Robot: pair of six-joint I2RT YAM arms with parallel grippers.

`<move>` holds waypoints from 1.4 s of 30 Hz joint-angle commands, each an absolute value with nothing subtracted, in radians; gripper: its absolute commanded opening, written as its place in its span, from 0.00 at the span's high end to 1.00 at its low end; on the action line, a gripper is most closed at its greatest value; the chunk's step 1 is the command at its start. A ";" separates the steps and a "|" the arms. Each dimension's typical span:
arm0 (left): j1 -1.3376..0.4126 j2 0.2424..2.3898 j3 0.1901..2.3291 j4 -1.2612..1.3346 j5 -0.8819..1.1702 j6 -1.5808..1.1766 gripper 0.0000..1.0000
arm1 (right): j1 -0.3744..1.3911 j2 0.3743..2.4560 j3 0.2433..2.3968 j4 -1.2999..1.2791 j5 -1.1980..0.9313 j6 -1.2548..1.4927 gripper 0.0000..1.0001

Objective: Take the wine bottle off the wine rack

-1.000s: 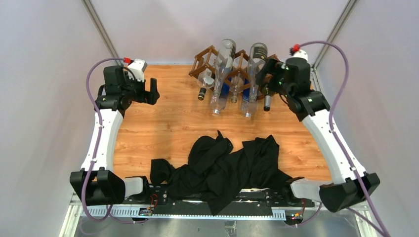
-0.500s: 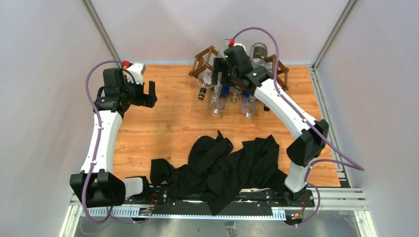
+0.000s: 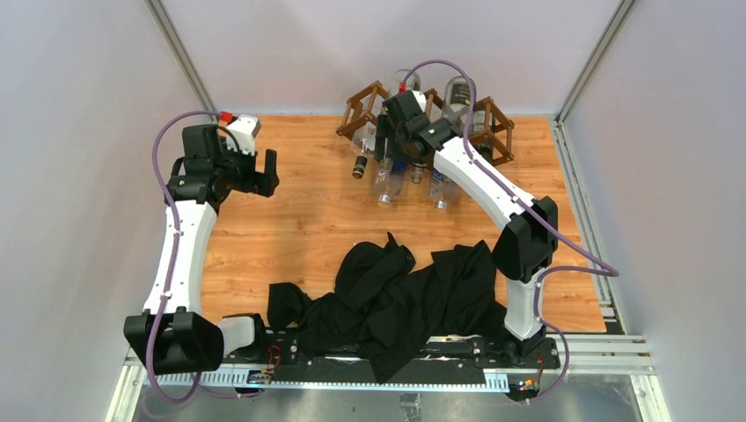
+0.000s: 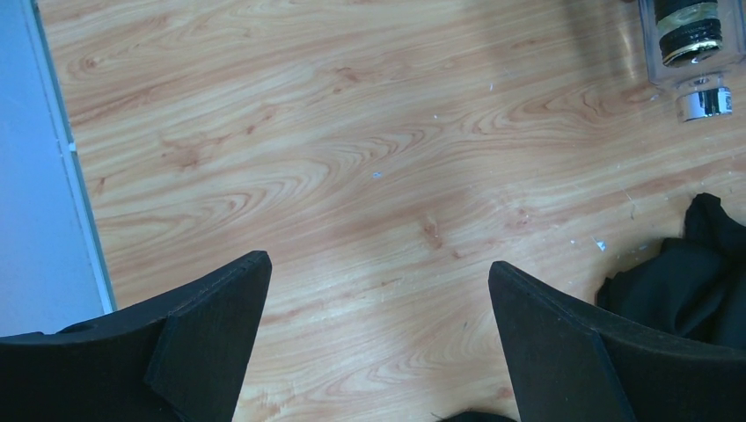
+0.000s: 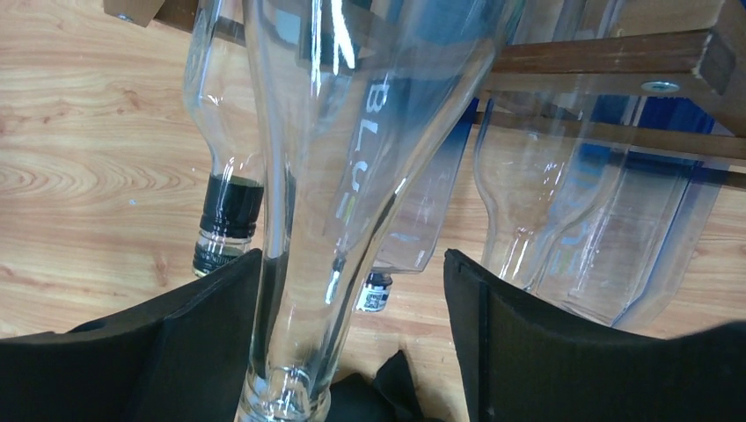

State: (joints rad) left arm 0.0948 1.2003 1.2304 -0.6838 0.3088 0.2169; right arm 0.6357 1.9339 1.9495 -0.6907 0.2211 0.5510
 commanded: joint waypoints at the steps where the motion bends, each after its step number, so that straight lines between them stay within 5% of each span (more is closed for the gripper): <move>1: 0.100 1.193 1.233 -0.700 0.349 0.237 0.00 | 0.648 1.960 1.962 -0.666 0.269 0.586 0.24; 17: 0.100 1.189 1.252 -0.727 0.373 0.257 0.00 | 0.646 1.998 1.959 -0.591 0.236 0.648 0.49; 27: 0.099 1.189 1.250 -0.728 0.385 0.261 0.00 | 0.646 1.887 1.876 -0.489 0.227 0.625 1.00; 42: 0.099 1.188 1.259 -0.731 0.440 0.280 0.00 | 0.616 1.638 1.631 -0.181 0.109 0.547 1.00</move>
